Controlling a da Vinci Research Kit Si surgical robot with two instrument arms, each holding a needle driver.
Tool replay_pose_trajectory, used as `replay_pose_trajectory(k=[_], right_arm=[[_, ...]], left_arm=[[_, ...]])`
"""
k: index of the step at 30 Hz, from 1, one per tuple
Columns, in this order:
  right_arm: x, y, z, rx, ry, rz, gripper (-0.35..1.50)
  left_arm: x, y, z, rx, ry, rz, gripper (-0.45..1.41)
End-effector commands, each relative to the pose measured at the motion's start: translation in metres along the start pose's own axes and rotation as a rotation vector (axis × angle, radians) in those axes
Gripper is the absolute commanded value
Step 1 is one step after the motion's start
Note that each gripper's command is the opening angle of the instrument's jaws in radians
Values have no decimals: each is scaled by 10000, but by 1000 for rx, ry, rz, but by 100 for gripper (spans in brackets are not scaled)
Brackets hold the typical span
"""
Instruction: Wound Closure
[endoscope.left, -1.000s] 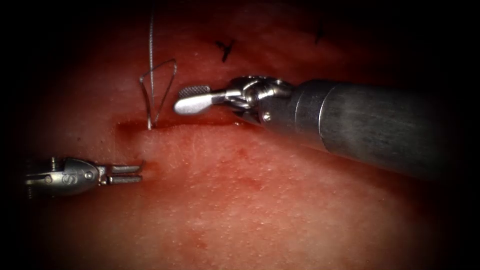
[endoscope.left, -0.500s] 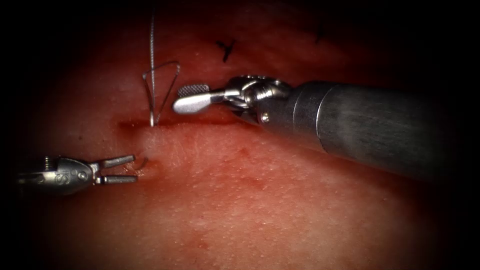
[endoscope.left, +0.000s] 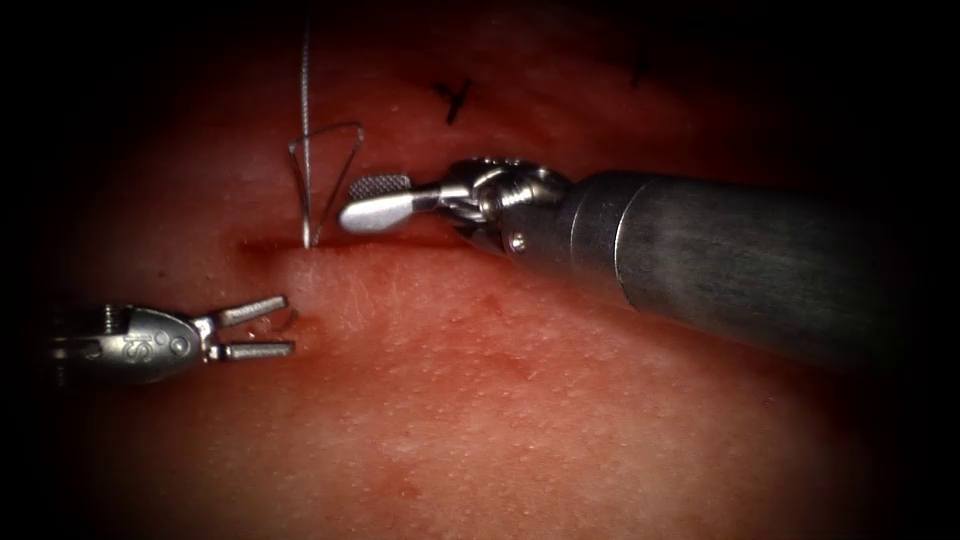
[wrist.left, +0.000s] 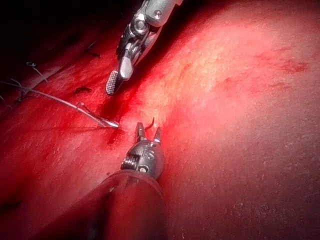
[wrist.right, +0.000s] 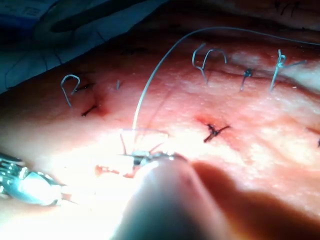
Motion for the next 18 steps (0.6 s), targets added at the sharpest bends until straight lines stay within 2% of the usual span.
replay_pose_trajectory(k=[1, 5, 7, 10, 11, 12, 18], right_arm=[[7, 3, 8, 2, 1, -4, 95], [6, 3, 8, 2, 1, -4, 95], [6, 3, 8, 2, 1, -5, 95], [6, 3, 8, 2, 0, -10, 93], [5, 2, 9, 2, 0, -16, 91], [5, 1, 9, 2, 0, -16, 91], [6, -6, 9, 9, 11, -29, 88]], left_arm=[[-1, 0, 12, 0, 2, -1, 27], [2, 2, 20, -3, 7, -3, 29], [2, 1, 21, -4, 8, -3, 22], [-3, -7, 19, -19, 19, -19, -5], [-9, -14, 16, -27, 23, -57, -37], [-11, -16, 15, -30, 24, -74, -45], [-15, -21, 13, -41, 49, -156, -45]])
